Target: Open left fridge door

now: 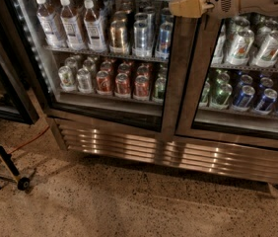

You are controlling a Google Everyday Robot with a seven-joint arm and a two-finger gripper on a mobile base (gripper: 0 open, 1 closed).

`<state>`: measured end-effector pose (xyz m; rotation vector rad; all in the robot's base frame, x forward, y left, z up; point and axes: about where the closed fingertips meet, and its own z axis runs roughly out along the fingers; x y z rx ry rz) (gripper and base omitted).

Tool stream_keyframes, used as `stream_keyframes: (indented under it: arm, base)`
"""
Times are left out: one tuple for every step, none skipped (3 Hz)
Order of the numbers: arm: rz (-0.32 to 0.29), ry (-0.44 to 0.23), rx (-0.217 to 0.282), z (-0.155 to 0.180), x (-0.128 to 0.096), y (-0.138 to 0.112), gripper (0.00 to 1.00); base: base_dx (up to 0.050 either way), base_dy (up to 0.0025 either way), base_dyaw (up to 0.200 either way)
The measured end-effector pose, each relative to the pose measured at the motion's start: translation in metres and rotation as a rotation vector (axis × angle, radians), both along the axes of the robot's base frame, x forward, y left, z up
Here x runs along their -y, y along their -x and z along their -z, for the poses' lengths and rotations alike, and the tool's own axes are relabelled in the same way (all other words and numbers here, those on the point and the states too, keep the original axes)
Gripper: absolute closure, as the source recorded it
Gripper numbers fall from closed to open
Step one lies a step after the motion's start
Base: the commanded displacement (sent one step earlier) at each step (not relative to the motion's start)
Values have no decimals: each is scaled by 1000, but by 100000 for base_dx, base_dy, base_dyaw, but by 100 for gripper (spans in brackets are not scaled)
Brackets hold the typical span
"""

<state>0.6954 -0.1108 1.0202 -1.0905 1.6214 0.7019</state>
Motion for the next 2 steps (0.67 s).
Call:
stream_keyframes:
  arm:
    - [1,0,0,-3,0,7,100]
    - [1,0,0,-3,0,7,100]
  base:
    - [-4236,209,-10503]
    - [0,0,0]
